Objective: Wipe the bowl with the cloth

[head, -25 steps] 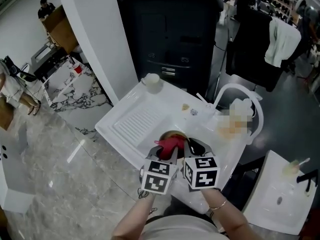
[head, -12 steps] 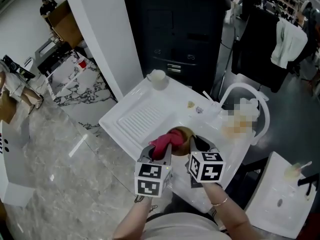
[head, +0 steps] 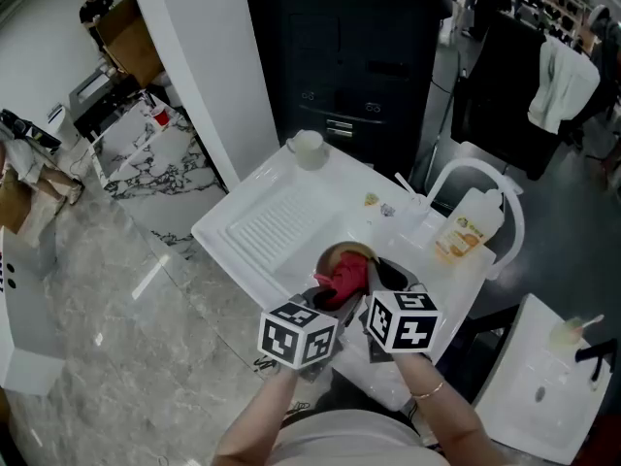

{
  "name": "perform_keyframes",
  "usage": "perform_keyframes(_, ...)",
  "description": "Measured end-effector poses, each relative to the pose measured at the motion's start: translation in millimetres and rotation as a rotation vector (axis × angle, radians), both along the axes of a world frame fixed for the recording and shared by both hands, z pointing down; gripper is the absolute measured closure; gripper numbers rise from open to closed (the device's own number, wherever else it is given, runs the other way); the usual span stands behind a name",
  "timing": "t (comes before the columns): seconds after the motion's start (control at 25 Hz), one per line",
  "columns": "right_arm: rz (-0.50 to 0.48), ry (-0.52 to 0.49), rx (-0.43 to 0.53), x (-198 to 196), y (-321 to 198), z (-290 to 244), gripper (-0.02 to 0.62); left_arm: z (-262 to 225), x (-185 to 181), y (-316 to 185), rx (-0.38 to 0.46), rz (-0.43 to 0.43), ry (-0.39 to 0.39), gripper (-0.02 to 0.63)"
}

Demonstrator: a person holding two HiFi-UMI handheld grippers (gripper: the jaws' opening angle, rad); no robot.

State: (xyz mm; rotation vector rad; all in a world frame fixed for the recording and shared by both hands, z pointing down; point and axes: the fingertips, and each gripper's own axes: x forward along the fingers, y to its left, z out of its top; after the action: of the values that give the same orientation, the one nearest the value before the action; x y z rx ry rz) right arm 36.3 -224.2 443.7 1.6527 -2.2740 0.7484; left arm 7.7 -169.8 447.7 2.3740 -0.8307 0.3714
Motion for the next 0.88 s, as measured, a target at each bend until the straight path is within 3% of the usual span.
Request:
perform_keyframes(0.2,0.023,0.006,-0.02,5,2,8,0.572,12,2,9,0.02,0.052,-0.116,0.557)
perform_keyframes(0.36,0.043,0.006,-0.031,10,1,14,0.572,19,-8,13,0.046,0.038,-0.193,0.557)
perform_keyframes(0.88,0.071,0.005,-0.076,20,0,28,0.571,23,-57,1,0.072,-0.129,-0.248,0.557)
